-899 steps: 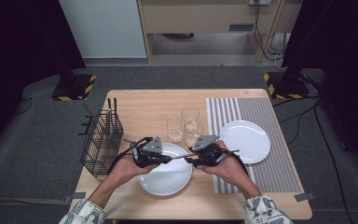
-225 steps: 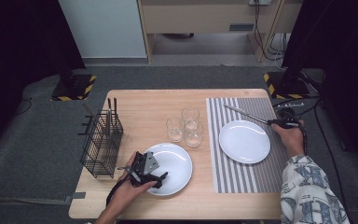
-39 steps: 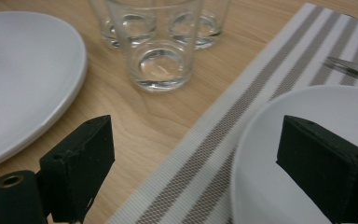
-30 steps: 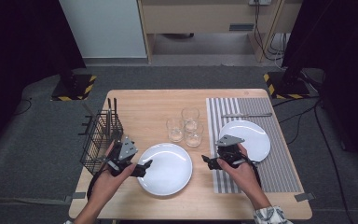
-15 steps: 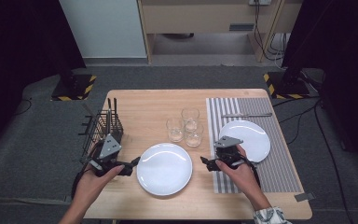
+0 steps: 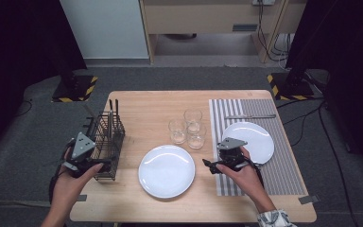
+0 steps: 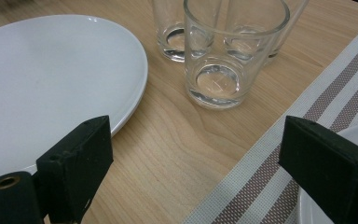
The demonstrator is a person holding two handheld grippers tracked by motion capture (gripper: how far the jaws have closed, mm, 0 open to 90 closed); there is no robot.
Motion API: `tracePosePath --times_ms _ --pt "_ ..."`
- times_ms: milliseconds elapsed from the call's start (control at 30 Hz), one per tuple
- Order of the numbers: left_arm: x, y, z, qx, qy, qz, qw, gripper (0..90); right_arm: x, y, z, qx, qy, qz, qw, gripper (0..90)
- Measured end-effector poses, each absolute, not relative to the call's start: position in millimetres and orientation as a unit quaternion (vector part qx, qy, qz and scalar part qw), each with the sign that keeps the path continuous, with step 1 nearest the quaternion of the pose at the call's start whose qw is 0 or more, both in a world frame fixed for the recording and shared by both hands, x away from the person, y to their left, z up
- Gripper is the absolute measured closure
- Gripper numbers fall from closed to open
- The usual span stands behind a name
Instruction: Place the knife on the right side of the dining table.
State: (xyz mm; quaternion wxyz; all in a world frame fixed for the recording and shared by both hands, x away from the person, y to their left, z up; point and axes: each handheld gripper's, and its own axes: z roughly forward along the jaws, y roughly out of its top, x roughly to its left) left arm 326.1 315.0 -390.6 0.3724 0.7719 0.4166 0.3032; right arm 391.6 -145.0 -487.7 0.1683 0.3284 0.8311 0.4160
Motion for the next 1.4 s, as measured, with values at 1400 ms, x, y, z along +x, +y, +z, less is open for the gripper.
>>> tracePosePath --times_ms 1400 --pt "364.2 364.8 -373.9 0.767 0.449 0.307 0.342 6.7 391.1 -142.1 -490.1 0.327 0.833 0.419 0.154 9.4"
